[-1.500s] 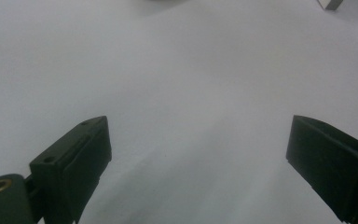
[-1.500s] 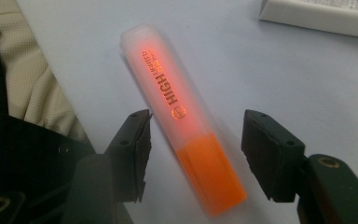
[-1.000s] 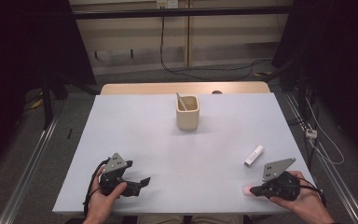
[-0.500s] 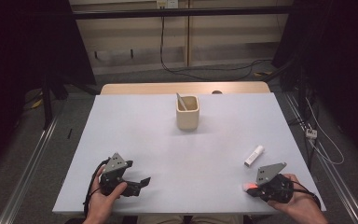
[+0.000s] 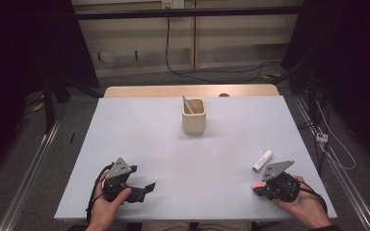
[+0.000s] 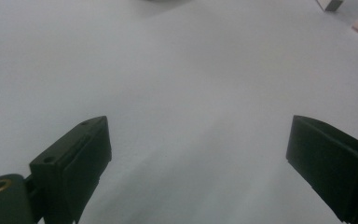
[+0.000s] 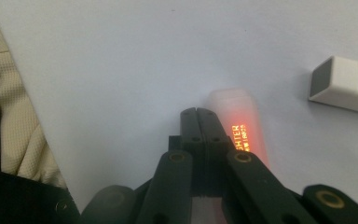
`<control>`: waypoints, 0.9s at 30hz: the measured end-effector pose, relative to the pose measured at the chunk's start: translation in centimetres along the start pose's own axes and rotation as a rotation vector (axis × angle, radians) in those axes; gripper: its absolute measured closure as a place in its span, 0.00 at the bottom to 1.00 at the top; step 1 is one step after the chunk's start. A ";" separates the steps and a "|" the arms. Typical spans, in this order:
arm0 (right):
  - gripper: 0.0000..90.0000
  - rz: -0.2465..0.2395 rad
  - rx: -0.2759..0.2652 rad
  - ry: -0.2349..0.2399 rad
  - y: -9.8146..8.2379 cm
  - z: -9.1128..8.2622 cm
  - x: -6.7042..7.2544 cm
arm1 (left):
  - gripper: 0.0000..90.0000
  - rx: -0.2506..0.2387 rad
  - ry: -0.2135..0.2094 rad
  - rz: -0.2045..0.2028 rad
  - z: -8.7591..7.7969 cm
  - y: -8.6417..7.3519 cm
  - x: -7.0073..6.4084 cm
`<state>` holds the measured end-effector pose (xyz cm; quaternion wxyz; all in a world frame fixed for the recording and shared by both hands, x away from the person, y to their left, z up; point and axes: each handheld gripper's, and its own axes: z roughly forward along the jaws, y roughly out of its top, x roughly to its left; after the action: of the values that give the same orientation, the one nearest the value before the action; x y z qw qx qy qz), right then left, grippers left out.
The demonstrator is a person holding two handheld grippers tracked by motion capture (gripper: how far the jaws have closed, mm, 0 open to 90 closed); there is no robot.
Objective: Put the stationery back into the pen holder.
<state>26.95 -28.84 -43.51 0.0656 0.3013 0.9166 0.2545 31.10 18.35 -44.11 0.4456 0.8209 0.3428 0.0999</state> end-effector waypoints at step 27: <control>0.61 0.079 -0.081 -0.056 -2.0 -4.0 -0.9 | 0.07 0.008 -0.002 0.005 0.0 0.0 0.0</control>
<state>25.61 -32.44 -41.13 0.0933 0.3415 0.8907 0.2851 31.11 18.32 -44.11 0.4424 0.8236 0.3409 0.0988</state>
